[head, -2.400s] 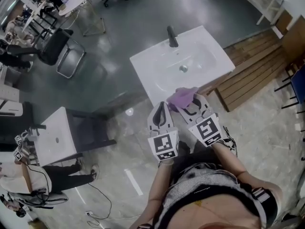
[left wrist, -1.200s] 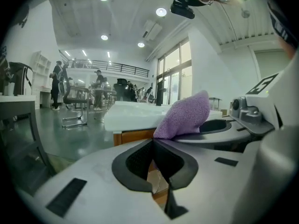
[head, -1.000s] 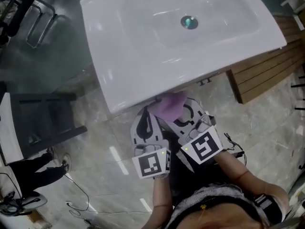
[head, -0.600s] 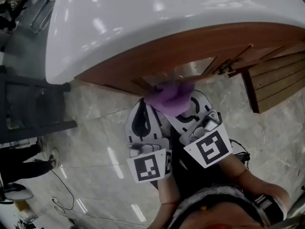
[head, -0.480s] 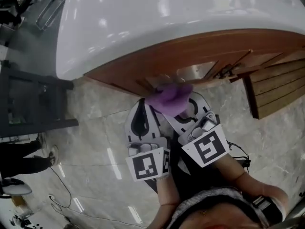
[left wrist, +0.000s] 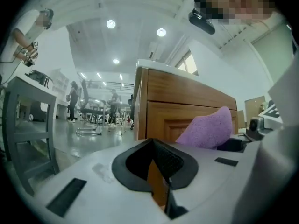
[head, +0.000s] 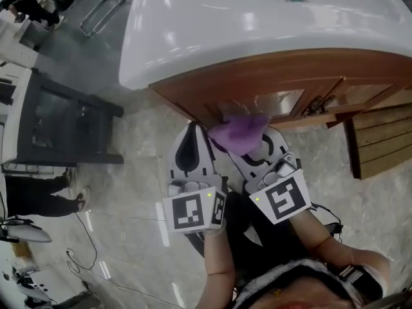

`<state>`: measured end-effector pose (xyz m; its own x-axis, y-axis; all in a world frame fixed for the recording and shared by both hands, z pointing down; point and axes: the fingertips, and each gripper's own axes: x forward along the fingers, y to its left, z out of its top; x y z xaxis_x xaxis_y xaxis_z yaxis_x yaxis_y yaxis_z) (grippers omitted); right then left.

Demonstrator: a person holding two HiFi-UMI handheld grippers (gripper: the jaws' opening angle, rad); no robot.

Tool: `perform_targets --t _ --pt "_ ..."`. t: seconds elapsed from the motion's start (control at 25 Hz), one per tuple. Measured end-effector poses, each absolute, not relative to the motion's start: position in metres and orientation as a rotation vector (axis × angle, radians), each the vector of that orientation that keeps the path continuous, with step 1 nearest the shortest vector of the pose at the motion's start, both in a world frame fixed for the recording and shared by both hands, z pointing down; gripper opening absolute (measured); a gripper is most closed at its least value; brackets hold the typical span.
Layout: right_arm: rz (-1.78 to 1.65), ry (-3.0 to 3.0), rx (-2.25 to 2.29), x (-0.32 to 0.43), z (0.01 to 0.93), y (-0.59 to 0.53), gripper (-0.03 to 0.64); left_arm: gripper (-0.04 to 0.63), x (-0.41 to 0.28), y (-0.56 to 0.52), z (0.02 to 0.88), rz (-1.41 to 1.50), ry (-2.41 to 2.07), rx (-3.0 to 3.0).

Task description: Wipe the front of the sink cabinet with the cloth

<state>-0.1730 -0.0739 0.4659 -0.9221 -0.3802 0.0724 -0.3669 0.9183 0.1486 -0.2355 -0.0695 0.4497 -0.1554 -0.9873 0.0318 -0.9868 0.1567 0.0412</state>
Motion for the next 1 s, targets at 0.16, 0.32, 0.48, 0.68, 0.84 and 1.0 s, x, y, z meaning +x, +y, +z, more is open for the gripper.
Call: perform_targets --t 0.16,0.32,0.48,0.68,0.84,1.0 --pt "-0.212 -2.962 0.616 -0.173 0.465 -0.075 0.179 0.006 -0.238 -0.068 0.444 0.016 -2.359 2.013" --pt "-0.245 -2.955 0.669 -0.166 0.462 -0.081 0.181 0.006 -0.239 -0.066 0.44 -0.006 -2.387 2.032" --pt "-0.254 -2.958 0.714 -0.161 0.456 -0.085 0.181 0.006 -0.232 -0.061 0.465 0.127 -2.334 2.027" --pt "-0.261 -2.957 0.732 -0.168 0.445 -0.08 0.181 0.006 -0.222 -0.058 0.468 0.127 -2.264 2.062" --pt "-0.266 -2.96 0.734 -0.178 0.434 -0.077 0.181 0.006 -0.22 -0.059 0.467 0.148 -2.276 2.093" --pt "-0.403 -2.922 0.72 -0.192 0.42 -0.073 0.181 0.006 -0.235 -0.057 0.477 0.064 -2.227 2.057"
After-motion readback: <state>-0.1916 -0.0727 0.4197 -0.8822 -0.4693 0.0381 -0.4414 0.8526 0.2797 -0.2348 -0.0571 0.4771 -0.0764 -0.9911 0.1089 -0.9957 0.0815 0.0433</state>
